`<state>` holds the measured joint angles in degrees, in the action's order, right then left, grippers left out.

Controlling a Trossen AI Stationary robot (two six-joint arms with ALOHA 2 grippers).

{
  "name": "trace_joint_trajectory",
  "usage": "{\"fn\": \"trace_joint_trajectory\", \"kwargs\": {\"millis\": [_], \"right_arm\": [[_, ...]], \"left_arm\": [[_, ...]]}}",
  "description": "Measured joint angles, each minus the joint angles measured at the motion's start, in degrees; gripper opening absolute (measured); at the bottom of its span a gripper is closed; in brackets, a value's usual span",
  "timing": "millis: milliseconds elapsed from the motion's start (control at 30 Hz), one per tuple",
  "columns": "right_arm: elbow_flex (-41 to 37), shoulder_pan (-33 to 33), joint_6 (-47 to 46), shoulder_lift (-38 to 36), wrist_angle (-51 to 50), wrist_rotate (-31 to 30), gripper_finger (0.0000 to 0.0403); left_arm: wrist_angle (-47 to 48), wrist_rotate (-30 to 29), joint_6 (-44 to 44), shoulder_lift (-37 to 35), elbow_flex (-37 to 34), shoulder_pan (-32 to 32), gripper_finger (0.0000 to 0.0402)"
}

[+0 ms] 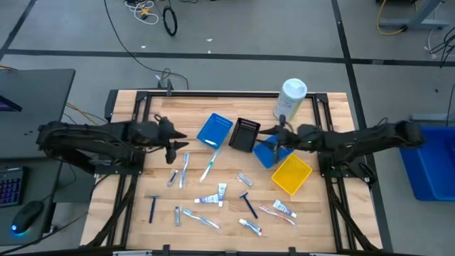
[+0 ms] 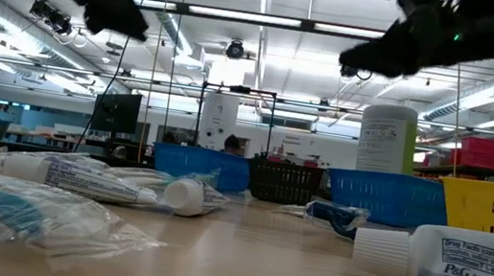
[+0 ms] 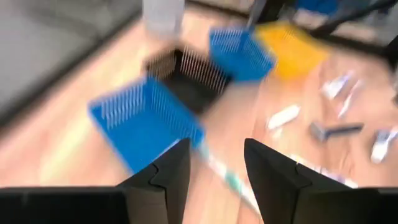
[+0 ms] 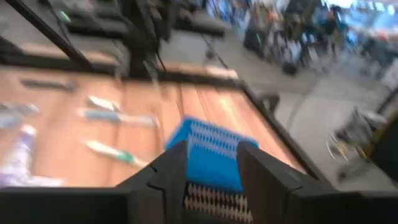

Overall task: Pick & Place Travel size toiletries
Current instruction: Put the top left blue toothbrush into the left blue basket

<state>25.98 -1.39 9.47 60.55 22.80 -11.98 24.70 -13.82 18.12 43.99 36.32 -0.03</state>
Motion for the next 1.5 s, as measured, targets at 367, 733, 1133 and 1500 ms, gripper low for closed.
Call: {"fn": "trace_joint_trajectory", "kwargs": {"millis": [367, 733, 1133, 1500], "right_arm": [[0.0, -1.8, -1.5, 10.4, 4.6, 0.0, 0.0232], [0.0, -1.8, -1.0, 10.4, 5.1, 0.1, 0.0261], [0.0, -1.8, 0.6, 10.4, 7.9, 0.1, 0.0235], [0.0, -1.8, 2.0, 10.4, 8.8, 0.1, 0.0216]], "left_arm": [[8.2, 2.7, 15.6, 12.4, 0.0, -0.1, 0.0163], [8.8, 5.0, 32.7, 25.5, 0.0, -2.6, 0.0163], [4.9, 7.2, 42.4, 37.1, 0.0, -5.3, 0.0155], [1.1, 5.3, 43.2, 38.1, -0.1, -5.8, 0.0028]]}}
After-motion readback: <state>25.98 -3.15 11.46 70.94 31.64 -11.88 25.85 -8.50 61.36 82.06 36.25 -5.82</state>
